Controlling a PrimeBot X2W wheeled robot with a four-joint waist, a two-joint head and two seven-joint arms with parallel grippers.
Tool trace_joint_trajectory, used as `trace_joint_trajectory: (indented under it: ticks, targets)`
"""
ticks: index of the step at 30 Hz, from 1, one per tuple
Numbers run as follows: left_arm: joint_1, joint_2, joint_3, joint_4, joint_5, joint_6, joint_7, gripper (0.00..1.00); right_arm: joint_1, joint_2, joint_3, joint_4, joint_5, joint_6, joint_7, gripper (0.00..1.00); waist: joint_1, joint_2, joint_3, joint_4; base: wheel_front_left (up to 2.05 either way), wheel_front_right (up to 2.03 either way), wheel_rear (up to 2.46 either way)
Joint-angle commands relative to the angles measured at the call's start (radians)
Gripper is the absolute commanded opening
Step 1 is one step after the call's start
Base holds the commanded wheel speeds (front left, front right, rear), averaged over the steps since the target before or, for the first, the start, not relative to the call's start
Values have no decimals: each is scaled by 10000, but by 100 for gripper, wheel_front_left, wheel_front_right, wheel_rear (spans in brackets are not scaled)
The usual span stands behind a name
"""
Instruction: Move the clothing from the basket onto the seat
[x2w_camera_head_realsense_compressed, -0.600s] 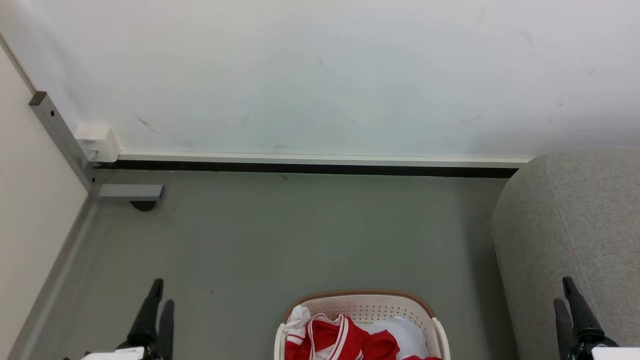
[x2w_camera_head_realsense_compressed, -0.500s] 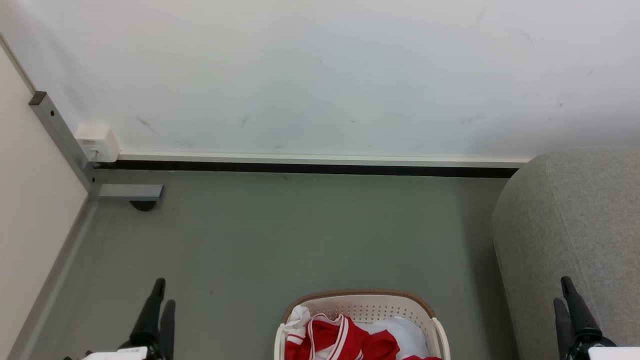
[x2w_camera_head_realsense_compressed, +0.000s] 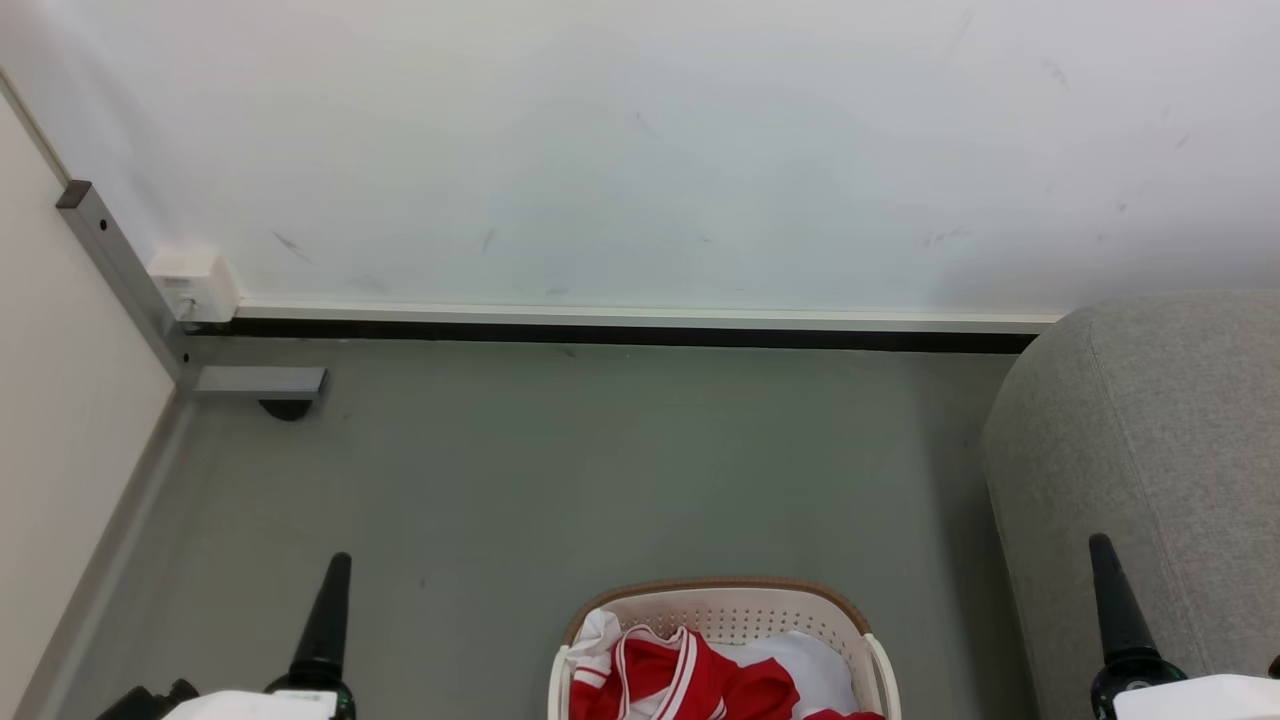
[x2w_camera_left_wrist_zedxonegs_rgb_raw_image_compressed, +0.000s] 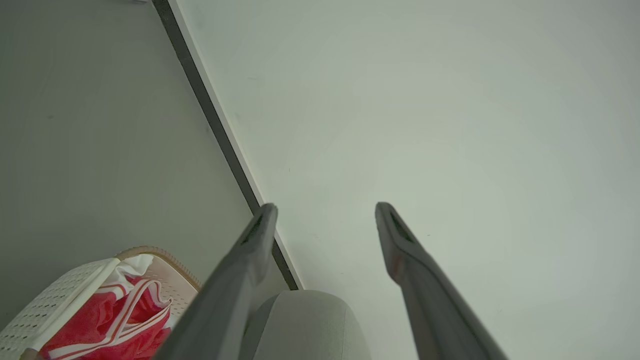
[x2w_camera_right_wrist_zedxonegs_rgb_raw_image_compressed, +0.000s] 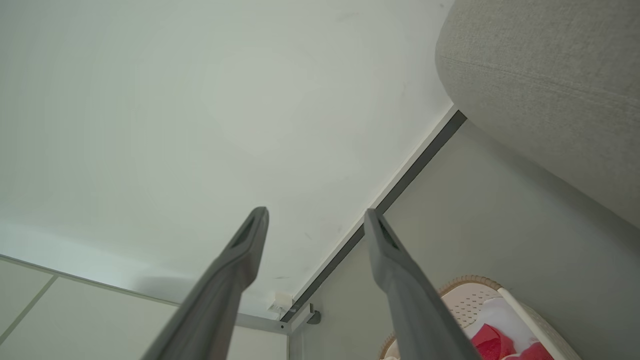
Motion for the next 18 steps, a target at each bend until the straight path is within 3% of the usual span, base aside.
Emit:
trace_joint_trajectory:
  ticks: [1, 9, 18]
  targets:
    - [-48, 80, -59, -231, 616, 64, -142, 100, -101, -88, 120, -266, -729, -3, -135, 100, 0, 0, 3, 5, 0, 0, 0]
    - [84, 94, -221, -550, 2311, 420, -463, 100, -42, -196, 450, -360, -2565, -5, -463, 100, 0, 0, 18, 18, 0, 0, 0]
    - [176, 106, -317, -743, 3513, 590, -770, 100, 2, -204, 595, -377, -3915, -6, -760, 100, 0, 0, 34, 19, 0, 0, 0]
